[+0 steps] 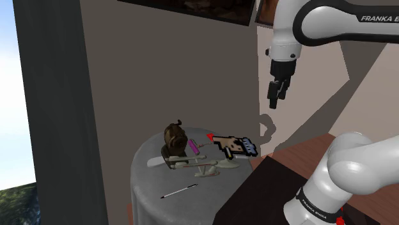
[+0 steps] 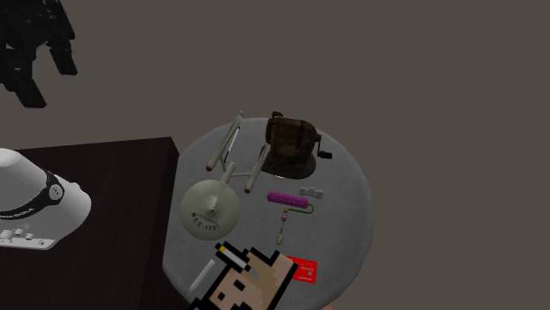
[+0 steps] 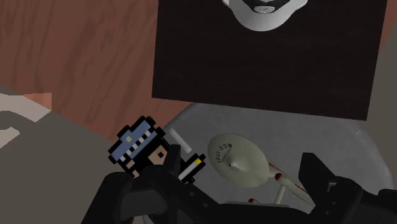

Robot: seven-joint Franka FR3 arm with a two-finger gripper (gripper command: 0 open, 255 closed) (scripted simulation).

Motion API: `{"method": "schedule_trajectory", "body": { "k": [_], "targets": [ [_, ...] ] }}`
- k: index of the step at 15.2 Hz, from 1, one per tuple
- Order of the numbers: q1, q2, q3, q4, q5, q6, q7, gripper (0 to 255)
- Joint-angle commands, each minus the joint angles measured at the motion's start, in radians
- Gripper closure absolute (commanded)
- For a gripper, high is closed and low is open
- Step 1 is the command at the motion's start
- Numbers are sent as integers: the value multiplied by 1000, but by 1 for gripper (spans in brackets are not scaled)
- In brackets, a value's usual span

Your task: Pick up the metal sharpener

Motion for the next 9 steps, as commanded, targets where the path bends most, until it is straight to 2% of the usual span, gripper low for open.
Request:
{"method": "schedule_trajectory", "body": {
  "k": [1, 9],
  "targets": [
    [0, 0, 0, 0, 0, 0, 0, 0],
    [-13, 220, 89, -8, 71, 249, 207, 0]
  ]
}}
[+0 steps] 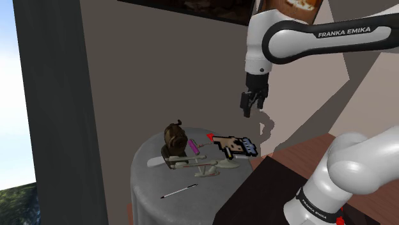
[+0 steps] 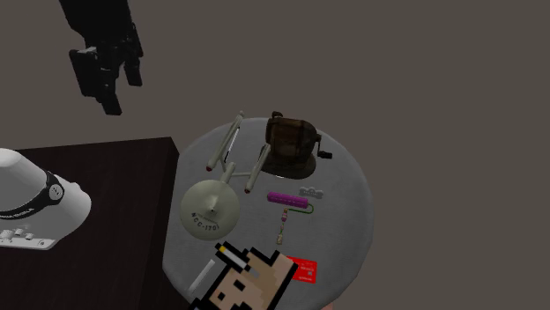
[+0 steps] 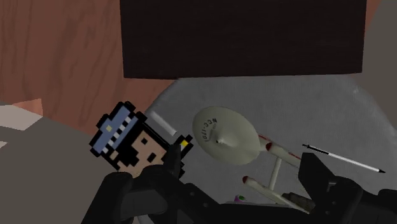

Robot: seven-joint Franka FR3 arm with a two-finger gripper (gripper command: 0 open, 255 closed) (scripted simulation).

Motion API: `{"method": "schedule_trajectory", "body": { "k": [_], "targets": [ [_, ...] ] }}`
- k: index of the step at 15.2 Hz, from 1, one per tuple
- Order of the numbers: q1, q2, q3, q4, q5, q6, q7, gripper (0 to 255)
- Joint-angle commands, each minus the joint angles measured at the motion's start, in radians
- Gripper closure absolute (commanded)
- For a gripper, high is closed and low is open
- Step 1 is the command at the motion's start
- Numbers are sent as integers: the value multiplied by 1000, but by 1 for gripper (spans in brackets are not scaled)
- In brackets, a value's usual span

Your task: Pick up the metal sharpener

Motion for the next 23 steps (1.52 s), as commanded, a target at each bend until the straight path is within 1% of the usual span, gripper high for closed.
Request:
{"method": "schedule_trajectory", "body": {
  "k": [1, 7, 12, 17, 23],
  "targets": [
    [-7, 69, 19, 19, 9, 59, 49, 0],
    [-24, 281, 73, 86, 14, 222, 197, 0],
    [-36, 470, 105, 181, -12, 329, 322, 0],
    [-37, 663, 116, 310, -59, 405, 444, 0],
    [-17, 893, 100, 509, -118, 451, 573, 0]
  ]
}}
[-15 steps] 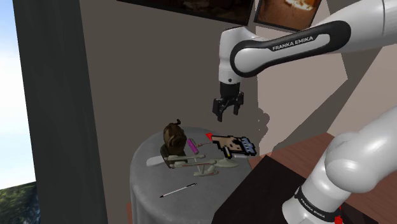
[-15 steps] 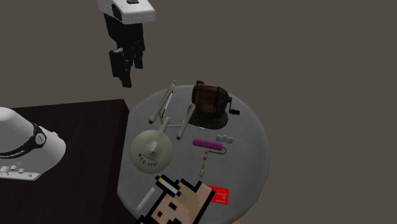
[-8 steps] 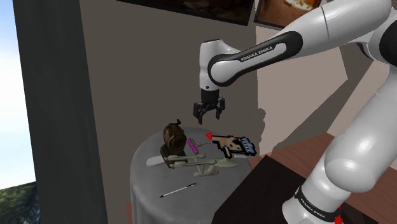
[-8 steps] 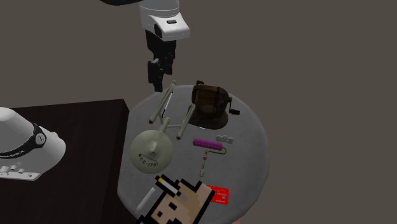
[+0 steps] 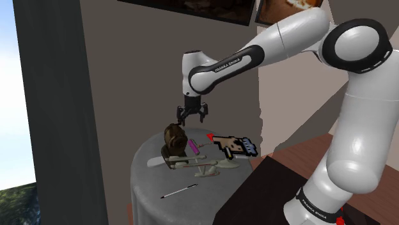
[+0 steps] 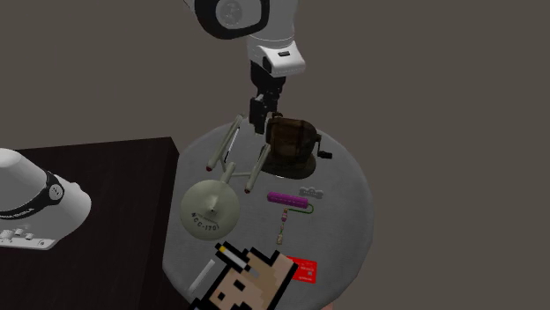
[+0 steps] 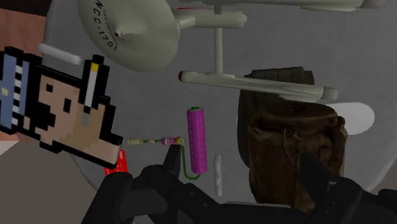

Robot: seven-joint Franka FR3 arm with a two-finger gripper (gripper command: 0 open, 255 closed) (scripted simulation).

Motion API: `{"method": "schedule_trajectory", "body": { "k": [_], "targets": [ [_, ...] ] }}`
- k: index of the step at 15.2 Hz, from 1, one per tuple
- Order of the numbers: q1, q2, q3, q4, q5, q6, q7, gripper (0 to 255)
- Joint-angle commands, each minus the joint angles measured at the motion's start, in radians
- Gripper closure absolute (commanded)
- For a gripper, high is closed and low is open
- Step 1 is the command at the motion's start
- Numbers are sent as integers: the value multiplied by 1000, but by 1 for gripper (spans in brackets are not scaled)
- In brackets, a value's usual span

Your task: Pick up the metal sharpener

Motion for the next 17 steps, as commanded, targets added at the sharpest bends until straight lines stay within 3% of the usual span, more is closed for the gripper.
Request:
{"method": "schedule_trajectory", "body": {
  "k": [1, 11, 17],
  "targets": [
    [8, 79, -10, 83, -18, 2, 38, 0],
    [65, 480, -73, 567, -57, -38, 169, 0],
    [69, 524, -79, 569, -64, 4, 177, 0]
  ]
}}
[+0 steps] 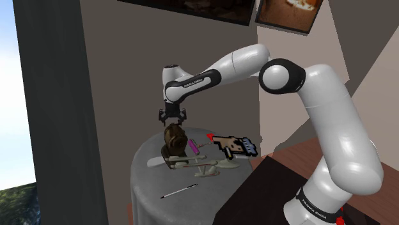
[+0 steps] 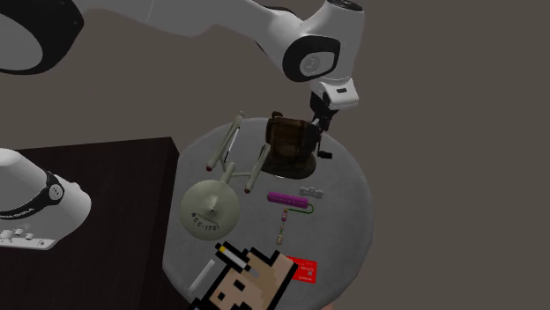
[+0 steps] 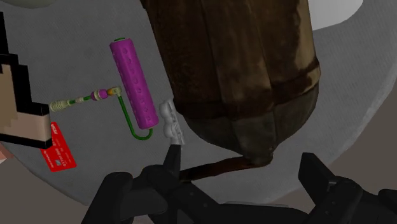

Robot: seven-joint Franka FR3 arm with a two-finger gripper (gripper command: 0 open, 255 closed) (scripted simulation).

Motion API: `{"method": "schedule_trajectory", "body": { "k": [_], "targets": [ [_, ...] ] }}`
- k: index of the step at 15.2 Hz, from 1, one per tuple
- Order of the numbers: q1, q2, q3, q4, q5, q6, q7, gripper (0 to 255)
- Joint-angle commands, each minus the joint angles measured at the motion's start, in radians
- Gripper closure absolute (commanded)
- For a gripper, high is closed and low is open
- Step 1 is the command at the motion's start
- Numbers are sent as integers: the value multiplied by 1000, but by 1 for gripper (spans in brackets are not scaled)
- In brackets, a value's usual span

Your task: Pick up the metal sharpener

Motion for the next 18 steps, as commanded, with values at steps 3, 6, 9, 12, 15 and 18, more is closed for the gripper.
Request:
{"method": "schedule_trajectory", "body": {
  "k": [3, 6, 9, 12, 15, 18],
  "targets": [
    [2, 28, -4, -2, -5, 31, 6, 0],
    [1, 27, -4, -5, -5, 32, 5, 255],
    [1, 27, -4, -5, -5, 32, 5, 255],
    [2, 27, -4, -5, -5, 32, 5, 255],
    [2, 21, -3, -2, -4, 22, 4, 255],
    [0, -3, 0, 1, 0, -3, 0, 255]
  ]
}}
